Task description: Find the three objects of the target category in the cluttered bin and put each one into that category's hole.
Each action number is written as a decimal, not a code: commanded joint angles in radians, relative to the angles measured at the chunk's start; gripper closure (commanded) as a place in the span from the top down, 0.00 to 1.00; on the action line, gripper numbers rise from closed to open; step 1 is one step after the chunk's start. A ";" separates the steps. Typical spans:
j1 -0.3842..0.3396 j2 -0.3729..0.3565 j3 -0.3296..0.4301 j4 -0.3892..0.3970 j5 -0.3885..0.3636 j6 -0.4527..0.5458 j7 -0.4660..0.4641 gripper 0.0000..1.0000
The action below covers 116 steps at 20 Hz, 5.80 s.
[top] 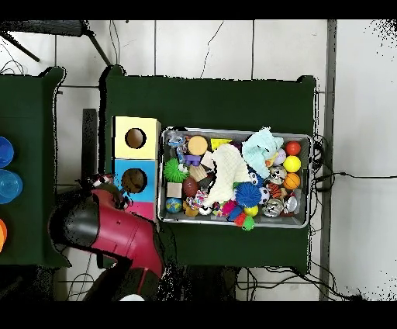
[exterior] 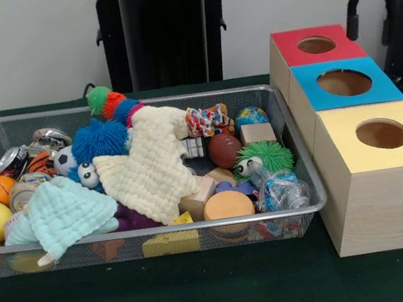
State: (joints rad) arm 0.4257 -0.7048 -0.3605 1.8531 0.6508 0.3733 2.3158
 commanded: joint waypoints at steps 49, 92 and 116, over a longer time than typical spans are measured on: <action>-0.613 0.262 0.626 -0.582 -0.994 0.364 -0.622 1.00; -0.706 0.229 0.666 -0.409 -1.203 0.265 -0.563 1.00; -0.807 0.265 0.810 -0.309 -1.222 0.260 -0.556 1.00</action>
State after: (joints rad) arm -0.3481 -0.4765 0.3436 1.4260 -0.5048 0.6328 2.0154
